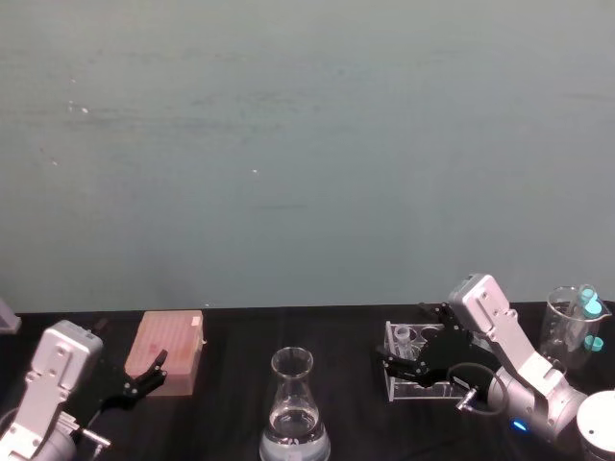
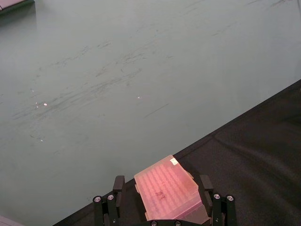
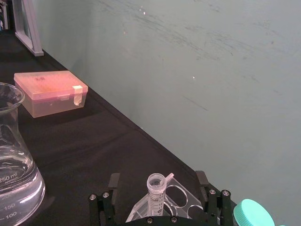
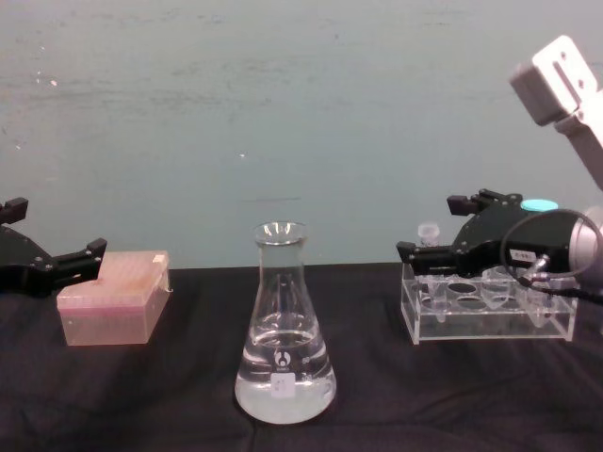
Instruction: Pour the liquid from the test tube into the beaker using one hand.
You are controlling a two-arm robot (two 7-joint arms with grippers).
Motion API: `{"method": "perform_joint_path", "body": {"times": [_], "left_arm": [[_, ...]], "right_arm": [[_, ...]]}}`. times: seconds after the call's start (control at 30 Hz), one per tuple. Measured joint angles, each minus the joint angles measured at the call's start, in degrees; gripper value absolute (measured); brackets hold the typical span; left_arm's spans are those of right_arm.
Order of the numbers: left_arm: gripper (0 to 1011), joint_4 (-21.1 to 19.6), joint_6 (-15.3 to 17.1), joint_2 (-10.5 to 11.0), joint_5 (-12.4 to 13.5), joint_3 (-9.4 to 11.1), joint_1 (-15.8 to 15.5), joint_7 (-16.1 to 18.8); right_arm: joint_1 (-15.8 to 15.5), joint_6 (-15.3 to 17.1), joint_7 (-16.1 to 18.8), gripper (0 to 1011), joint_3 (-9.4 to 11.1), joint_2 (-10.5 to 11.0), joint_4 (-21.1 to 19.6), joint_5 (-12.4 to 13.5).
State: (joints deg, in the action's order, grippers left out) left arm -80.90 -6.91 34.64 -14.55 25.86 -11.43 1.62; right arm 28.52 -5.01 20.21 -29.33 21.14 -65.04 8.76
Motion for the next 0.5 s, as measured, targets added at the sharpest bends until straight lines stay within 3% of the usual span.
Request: {"method": "perform_joint_path", "body": {"times": [0.5], "left_arm": [[1000, 0.0, 0.0, 0.0, 0.0, 0.0, 0.0, 0.0]], "right_arm": [[-0.22, 1.21, -0.02, 1000, 2.23, -2.24, 1.16, -0.98]]}}
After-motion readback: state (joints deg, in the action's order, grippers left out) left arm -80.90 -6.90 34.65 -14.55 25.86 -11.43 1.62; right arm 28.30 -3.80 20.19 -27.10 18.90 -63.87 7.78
